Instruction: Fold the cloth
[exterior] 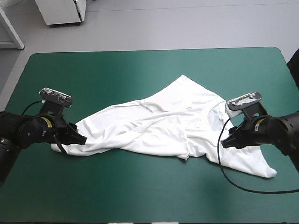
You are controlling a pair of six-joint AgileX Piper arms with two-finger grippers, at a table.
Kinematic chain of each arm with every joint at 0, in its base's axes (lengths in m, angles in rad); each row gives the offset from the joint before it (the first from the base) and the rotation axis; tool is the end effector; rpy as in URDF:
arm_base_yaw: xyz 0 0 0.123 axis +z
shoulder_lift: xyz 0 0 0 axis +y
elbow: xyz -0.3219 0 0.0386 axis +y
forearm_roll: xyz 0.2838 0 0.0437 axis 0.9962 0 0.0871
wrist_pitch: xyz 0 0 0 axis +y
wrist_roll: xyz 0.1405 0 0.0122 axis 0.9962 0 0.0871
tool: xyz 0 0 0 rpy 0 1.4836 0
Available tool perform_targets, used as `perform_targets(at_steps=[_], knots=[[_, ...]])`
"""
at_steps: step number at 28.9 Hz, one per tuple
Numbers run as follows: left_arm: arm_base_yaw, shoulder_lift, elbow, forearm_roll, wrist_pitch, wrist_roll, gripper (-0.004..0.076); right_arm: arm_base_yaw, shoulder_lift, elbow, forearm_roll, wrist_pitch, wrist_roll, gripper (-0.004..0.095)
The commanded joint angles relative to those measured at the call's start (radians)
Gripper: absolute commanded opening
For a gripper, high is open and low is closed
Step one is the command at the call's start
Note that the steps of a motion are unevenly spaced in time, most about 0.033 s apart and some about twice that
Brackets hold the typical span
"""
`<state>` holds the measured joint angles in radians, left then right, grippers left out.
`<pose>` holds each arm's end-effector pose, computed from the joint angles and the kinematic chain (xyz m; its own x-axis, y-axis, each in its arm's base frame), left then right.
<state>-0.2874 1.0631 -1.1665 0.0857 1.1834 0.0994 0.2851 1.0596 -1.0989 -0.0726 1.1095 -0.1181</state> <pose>0.2256 -0.0550 0.3781 -0.7639 0.3624 -0.5340 0.3444 0.9287 0.1377 0.2292 0.0576 0.3604 -0.7521 -0.3763 -0.5410 -0.3629 0.9218 -0.1367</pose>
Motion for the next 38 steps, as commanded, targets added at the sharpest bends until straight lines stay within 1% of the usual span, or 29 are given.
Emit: perform_targets(at_steps=[1, 6, 12, 16, 18, 23, 26, 29, 34, 37, 38], knots=[[0.001, -0.012, -0.025, 0.006, -0.03, -0.016, 0.0353, -0.006, -0.012, -0.029, -0.002, -0.039, 0.0, 0.0554], [0.001, -0.012, -0.027, 0.015, -0.026, -0.02, 0.0353, -0.006, -0.012, -0.029, -0.002, -0.039, 0.0, 0.0554], [0.002, -0.012, -0.09, 0.151, 0.057, -0.071, 0.0353, -0.006, -0.012, -0.029, -0.002, -0.03, 0.0, 0.0554], [0.002, -0.012, -0.112, 0.267, 0.099, -0.113, 0.0353, -0.006, -0.012, -0.029, -0.002, -0.03, 0.0, 0.0554], [0.01, -0.012, -0.112, 0.305, 0.102, -0.13, 0.0353, -0.006, -0.012, -0.029, 0.0, -0.027, 0.0, 0.0554], [0.111, 0.023, -0.112, 0.277, 0.095, -0.14, 0.0353, -0.006, -0.012, -0.029, 0.017, -0.027, 0.0, 0.0554], [0.17, 0.066, -0.112, 0.216, 0.079, -0.137, 0.0353, -0.006, -0.012, -0.029, 0.042, -0.027, -0.002, 0.0554], [0.215, 0.135, -0.109, 0.152, 0.088, -0.108, 0.0353, -0.006, -0.012, -0.029, 0.058, -0.027, -0.002, 0.0554], [0.259, 0.26, -0.095, 0.146, 0.091, -0.078, 0.0353, -0.006, -0.012, -0.029, 0.087, -0.021, -0.002, 0.0554], [0.306, 0.311, -0.095, 0.082, 0.067, -0.034, 0.0354, -0.006, -0.012, -0.029, 0.087, -0.02, -0.002, 0.0554], [0.347, 0.336, -0.095, 0.034, 0.05, -0.008, 0.0354, -0.006, -0.012, -0.029, 0.087, -0.02, -0.002, 0.0554]])
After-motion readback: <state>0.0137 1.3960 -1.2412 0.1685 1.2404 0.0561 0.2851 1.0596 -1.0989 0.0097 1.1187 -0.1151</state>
